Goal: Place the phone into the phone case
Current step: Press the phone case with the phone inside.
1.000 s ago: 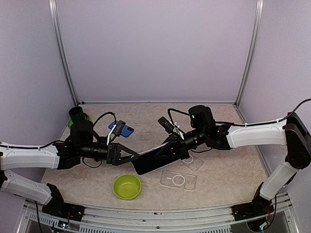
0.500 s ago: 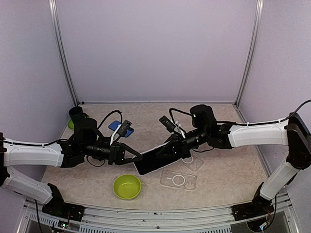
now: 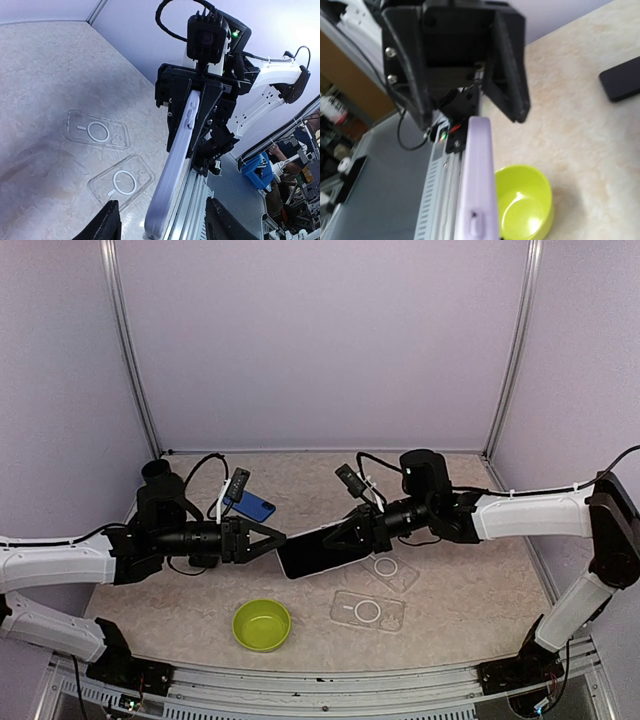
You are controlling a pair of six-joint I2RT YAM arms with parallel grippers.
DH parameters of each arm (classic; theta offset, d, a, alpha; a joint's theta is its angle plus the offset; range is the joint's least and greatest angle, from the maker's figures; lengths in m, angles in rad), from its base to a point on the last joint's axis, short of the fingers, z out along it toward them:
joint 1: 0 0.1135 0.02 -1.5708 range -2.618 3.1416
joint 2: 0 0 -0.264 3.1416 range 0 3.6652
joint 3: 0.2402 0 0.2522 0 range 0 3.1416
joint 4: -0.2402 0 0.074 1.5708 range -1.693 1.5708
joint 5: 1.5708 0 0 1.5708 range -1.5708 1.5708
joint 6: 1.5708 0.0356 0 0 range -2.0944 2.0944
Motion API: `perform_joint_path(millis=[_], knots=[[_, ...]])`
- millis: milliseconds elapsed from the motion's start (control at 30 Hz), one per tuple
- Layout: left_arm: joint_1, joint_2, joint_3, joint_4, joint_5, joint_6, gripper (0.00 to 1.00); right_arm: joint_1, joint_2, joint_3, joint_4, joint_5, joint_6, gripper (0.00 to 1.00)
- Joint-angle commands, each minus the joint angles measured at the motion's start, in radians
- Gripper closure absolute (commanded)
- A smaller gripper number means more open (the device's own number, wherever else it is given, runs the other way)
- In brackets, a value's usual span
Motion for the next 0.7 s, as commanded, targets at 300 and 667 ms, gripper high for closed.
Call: perform_joint_path(millis=[300, 667], knots=[[-0.008, -0.020, -0.063, 0.098, 0.036, -0.068, 0.39, -0.036, -0.070, -0.071, 0.370, 0.015, 0.252, 1.00], [-0.018, 0.039, -0.058, 0.161, 0.060, -0.094, 0.45, -0.025, -0.058, -0.085, 0.419, 0.003, 0.280, 1.00]])
